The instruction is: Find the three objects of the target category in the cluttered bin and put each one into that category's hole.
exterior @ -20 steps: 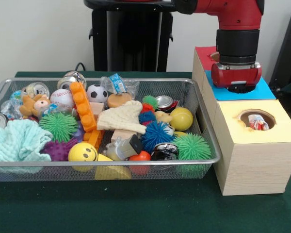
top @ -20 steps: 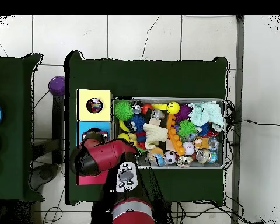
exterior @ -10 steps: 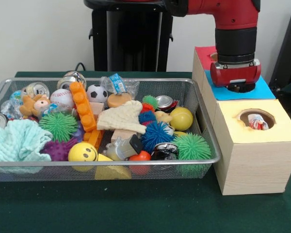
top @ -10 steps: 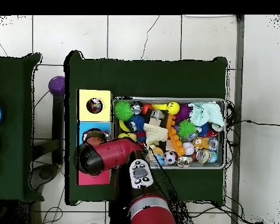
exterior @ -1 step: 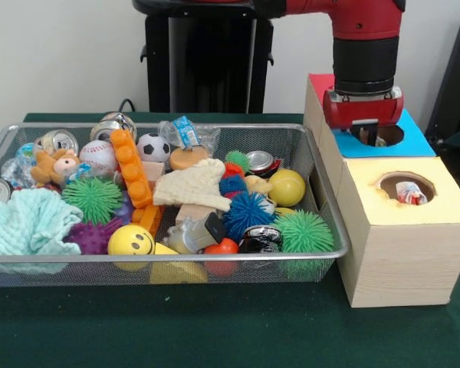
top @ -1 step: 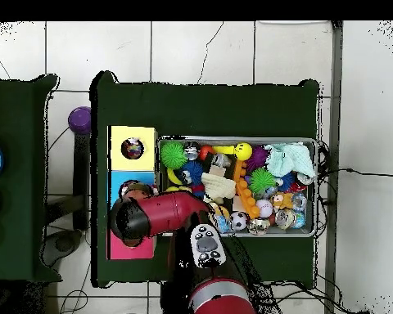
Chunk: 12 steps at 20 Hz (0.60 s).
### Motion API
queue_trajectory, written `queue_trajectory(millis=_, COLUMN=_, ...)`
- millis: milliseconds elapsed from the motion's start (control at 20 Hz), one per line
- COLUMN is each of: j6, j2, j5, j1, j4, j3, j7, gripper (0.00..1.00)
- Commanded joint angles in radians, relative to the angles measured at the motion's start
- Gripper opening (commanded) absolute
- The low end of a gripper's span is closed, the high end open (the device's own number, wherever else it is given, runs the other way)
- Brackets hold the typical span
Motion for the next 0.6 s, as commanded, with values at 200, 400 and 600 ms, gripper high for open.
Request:
queue_trajectory(millis=200, j6=0.272, j2=-0.119, j5=0.072, j1=0.006, j4=-0.055, j3=-0.072, j7=0.115, gripper=0.00)
queue_trajectory(millis=400, j6=0.309, j2=-0.144, j5=0.082, j1=0.016, j4=-0.054, j3=-0.076, j7=0.123, gripper=0.00)
queue_trajectory(millis=600, j6=0.345, j2=-0.167, j5=0.093, j1=0.026, j4=-0.053, j3=-0.077, j7=0.134, gripper=0.00)
